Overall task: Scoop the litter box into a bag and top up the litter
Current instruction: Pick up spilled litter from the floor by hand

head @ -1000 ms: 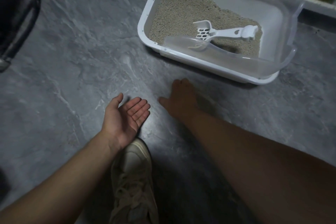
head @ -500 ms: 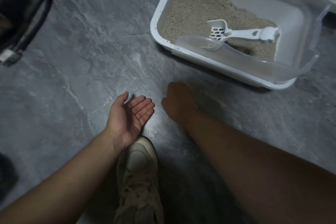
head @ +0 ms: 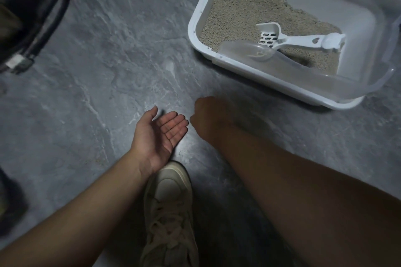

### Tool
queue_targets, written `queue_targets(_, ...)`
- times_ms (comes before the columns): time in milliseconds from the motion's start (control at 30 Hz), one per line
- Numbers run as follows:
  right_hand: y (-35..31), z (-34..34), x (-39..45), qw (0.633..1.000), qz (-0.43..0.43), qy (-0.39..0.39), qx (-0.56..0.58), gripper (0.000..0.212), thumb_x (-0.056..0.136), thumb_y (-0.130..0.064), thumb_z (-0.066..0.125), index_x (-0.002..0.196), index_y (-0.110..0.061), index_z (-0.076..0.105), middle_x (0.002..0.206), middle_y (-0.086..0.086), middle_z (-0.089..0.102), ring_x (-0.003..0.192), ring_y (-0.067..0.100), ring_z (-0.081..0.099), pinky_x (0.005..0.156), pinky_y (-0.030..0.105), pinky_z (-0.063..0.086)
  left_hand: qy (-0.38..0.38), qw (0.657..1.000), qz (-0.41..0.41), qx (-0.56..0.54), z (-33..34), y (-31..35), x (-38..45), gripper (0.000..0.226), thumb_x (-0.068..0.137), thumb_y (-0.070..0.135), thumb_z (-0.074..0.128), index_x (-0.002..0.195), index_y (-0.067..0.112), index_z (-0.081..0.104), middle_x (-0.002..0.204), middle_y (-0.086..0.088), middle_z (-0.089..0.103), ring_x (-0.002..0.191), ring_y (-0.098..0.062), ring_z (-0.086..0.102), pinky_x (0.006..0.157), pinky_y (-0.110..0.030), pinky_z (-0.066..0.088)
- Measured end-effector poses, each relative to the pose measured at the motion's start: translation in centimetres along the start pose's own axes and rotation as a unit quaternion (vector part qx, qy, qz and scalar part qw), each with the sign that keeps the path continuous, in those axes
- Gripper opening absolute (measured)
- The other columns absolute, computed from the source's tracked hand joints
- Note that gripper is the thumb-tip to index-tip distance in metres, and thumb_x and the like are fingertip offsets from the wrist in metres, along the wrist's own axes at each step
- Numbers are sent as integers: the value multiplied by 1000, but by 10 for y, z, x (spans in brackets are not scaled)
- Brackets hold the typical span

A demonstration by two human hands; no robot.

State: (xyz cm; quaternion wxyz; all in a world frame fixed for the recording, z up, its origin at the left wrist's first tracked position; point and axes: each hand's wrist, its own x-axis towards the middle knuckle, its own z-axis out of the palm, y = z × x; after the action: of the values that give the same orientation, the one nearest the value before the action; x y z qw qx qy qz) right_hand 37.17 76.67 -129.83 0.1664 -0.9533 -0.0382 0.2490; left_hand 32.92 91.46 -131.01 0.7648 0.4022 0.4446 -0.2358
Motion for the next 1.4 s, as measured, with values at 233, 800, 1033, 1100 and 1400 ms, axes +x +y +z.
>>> queue_targets(233,-39,10,-32,990,-65,25,120,35,85,-34,52,105,-13,71,101,12,70,95,30,66,77,29,50,-55,996,-37,-55,5,1,-5,60,100,50,47,133,3,63,129,-19,70,121,-34,67,111,-48,46)
queue_targets(800,45,15,-17,991,120,51,32,49,92,-34,59,127,-1,52,132,23,51,124,38,46,107,40,31,-34,989,-11,-142,-6,6,-7,51,105,38,42,125,-4,65,124,-23,71,111,-37,72,95,-49,58)
queue_targets(1033,27,19,-9,993,-1,26,-114,30,99,-17,46,127,-6,49,131,19,50,122,34,49,102,38,36,-27,991,-6,-130,-5,7,-9,53,103,40,45,126,-5,64,124,-24,71,113,-37,71,100,-46,57)
queue_targets(1100,21,17,-9,993,-7,25,-114,25,98,-15,51,123,-10,52,128,17,54,118,31,54,97,36,41,-25,991,-4,-128,-5,9,-9,54,103,40,45,127,-4,63,124,-24,71,113,-37,71,103,-46,54)
queue_targets(1400,12,11,-9,995,-23,48,-90,17,95,-12,61,112,-12,61,119,12,64,108,26,64,87,32,49,-30,990,-7,-140,-5,8,-11,55,103,41,46,129,-5,62,125,-25,70,114,-38,71,97,-49,56)
